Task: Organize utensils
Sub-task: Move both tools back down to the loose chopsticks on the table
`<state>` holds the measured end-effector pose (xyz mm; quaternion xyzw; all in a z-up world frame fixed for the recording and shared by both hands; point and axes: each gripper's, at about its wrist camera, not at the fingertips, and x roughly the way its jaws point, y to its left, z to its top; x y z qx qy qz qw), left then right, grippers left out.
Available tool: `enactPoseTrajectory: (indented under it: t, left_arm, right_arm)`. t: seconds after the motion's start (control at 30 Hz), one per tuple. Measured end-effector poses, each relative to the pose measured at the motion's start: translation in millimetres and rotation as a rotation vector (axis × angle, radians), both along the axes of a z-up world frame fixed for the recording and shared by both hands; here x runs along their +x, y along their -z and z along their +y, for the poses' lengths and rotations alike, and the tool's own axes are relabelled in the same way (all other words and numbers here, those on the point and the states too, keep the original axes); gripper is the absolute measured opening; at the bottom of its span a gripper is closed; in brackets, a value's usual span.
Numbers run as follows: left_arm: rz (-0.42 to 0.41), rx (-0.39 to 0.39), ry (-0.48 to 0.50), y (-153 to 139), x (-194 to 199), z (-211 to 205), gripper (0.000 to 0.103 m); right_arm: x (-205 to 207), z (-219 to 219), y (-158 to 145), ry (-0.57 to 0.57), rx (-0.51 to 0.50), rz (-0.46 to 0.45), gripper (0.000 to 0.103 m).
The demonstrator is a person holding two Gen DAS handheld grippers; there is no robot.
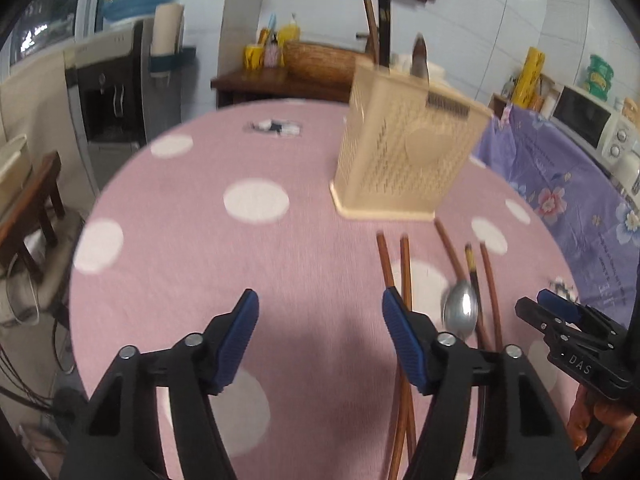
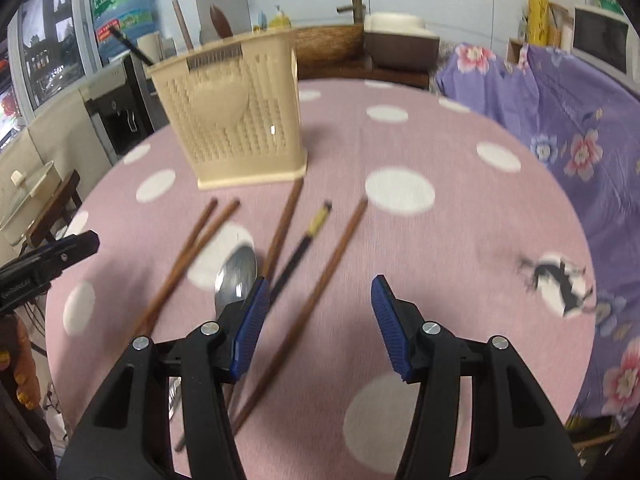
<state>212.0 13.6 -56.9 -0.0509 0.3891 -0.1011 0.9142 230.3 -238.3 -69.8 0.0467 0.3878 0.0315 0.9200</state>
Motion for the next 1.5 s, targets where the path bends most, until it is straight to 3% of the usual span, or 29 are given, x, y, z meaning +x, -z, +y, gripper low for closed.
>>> enactPoseTrajectory:
  t: [0.13, 0.53, 0.83, 1.0, 1.23, 1.4, 1.5]
  left_arm:
    - [0.065, -0.015, 0.037, 18, -8, -8, 0.052]
    - [0.081, 0.004, 0.098, 27, -22, -28, 0.046]
    - [0.081, 0.012, 0.111, 25, -16, -32, 0.044]
    - [0.088, 0.026, 0.167, 26, -22, -47, 0.043]
    - [0.115, 0.046, 0.188, 30, -36, -47, 0.036]
    - [0.13, 0.019, 0.19, 29, -49, -35, 0.033]
    - [0.119, 0.052, 0.194, 27, -56, -34, 0.029]
  right_arm:
    - [-13, 3, 18, 0.01, 0.02, 0.059, 0.054]
    - [-10, 15, 20, 0.029, 0.046, 0.101, 0.04]
    - [-10, 8, 14, 0.034, 0.086, 0.083, 0.04]
    - [-10, 6, 15, 0.041, 0.096, 0.083, 0.04]
    - [-11, 6, 13, 0.03, 0.096, 0.077, 0.04]
    - [-10, 5, 15, 0.033, 0.105, 0.079, 0.04]
    - [-11, 6, 14, 0.029, 0.106, 0.077, 0.04]
